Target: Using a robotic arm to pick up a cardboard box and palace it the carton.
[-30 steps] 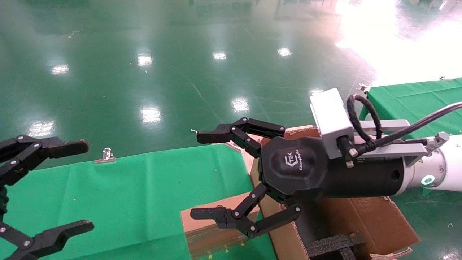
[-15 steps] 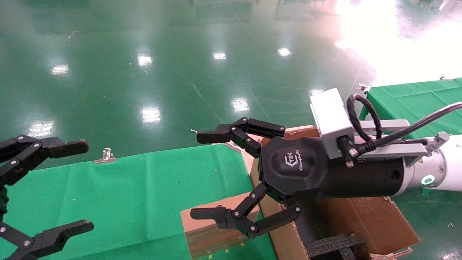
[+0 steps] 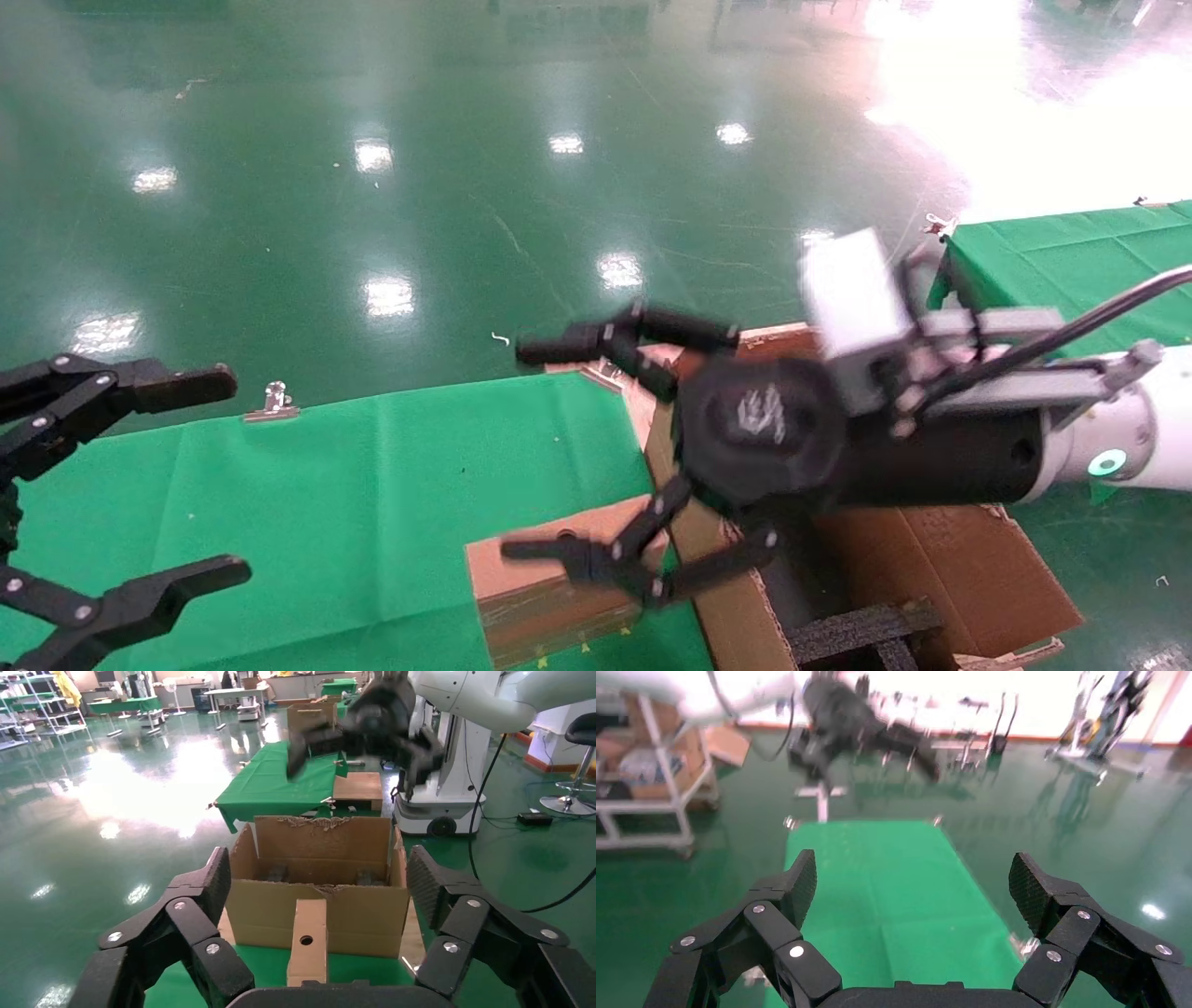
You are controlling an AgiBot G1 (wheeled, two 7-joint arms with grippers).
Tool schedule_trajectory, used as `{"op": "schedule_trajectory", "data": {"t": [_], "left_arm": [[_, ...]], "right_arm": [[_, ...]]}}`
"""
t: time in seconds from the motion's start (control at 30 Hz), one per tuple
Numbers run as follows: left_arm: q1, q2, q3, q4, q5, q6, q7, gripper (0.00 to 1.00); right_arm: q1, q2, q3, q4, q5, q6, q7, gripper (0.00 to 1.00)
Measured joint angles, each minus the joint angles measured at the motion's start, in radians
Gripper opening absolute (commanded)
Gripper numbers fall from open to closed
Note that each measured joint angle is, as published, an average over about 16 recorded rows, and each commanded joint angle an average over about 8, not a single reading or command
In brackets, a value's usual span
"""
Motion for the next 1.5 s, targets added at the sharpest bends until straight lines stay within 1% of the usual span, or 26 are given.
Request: {"op": "schedule_trajectory", "data": {"t": [0.13, 0.3, 0.5, 0.67, 0.9, 1.1, 1.13, 1.37, 1.4, 1.47, 1.5], "left_arm": [[0.0, 0.0, 0.0, 0.0, 0.0, 0.0, 0.0, 0.0], [0.0, 0.0, 0.0, 0.0, 0.0, 0.0, 0.0, 0.0], [0.0, 0.0, 0.0, 0.0, 0.0, 0.0, 0.0, 0.0], [0.0, 0.0, 0.0, 0.0, 0.0, 0.0, 0.0, 0.0], [0.0, 0.0, 0.001, 0.0, 0.0, 0.0, 0.0, 0.0], [0.0, 0.0, 0.001, 0.0, 0.0, 0.0, 0.0, 0.0], [0.0, 0.0, 0.001, 0.0, 0.0, 0.0, 0.0, 0.01], [0.0, 0.0, 0.001, 0.0, -0.001, 0.0, 0.0, 0.89], [0.0, 0.0, 0.001, 0.0, -0.001, 0.0, 0.0, 1.0], [0.0, 0.0, 0.001, 0.0, -0.001, 0.0, 0.001, 1.0], [0.0, 0.0, 0.001, 0.0, -0.001, 0.0, 0.001, 1.0]], "right_arm": [[0.044, -0.01, -0.039, -0.017, -0.081, -0.011, 0.015, 1.0], [0.12, -0.037, -0.105, -0.045, -0.209, -0.031, 0.035, 1.0], [0.222, -0.089, -0.205, -0.077, -0.367, -0.056, 0.058, 1.0], [0.303, -0.141, -0.298, -0.105, -0.475, -0.071, 0.059, 1.0], [0.404, -0.212, -0.432, -0.145, -0.597, -0.076, 0.04, 1.0], [0.475, -0.263, -0.536, -0.181, -0.672, -0.076, 0.008, 1.0], [0.486, -0.271, -0.552, -0.187, -0.682, -0.076, 0.002, 1.0], [0.545, -0.315, -0.652, -0.224, -0.724, -0.076, -0.036, 1.0], [0.552, -0.32, -0.665, -0.228, -0.727, -0.076, -0.041, 1.0], [0.564, -0.329, -0.689, -0.238, -0.729, -0.075, -0.05, 1.0], [0.569, -0.332, -0.699, -0.242, -0.73, -0.075, -0.054, 0.94]]}}
